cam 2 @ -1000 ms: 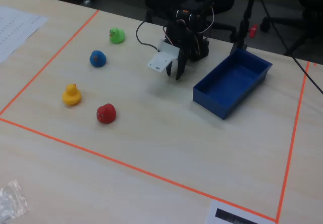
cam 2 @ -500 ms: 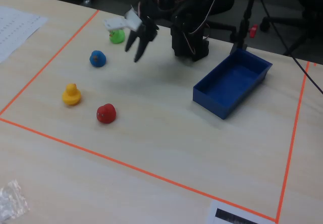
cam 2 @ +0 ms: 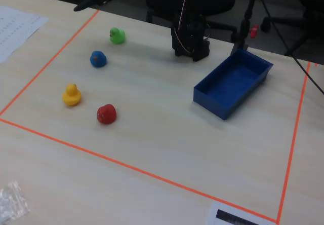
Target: Grasp blue duck and put it into box.
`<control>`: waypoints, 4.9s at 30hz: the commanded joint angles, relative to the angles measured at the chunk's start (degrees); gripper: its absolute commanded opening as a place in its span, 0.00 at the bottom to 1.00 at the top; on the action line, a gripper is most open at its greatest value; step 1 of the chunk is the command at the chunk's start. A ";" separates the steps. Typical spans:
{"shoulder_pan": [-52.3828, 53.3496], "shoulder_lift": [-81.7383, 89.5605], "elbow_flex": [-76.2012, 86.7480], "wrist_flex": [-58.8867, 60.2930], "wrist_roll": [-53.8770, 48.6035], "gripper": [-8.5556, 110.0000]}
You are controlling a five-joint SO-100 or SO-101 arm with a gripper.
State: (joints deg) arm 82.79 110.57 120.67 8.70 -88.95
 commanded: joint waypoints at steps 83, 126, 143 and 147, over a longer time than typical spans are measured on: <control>-17.49 -9.93 15.47 -9.49 14.59 0.07; -130.78 -4.66 -11.51 64.95 60.82 0.36; -81.65 59.50 21.71 44.21 39.20 0.07; -79.19 75.50 39.64 40.96 33.40 0.07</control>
State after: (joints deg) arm 1.67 170.86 146.25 52.47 -51.68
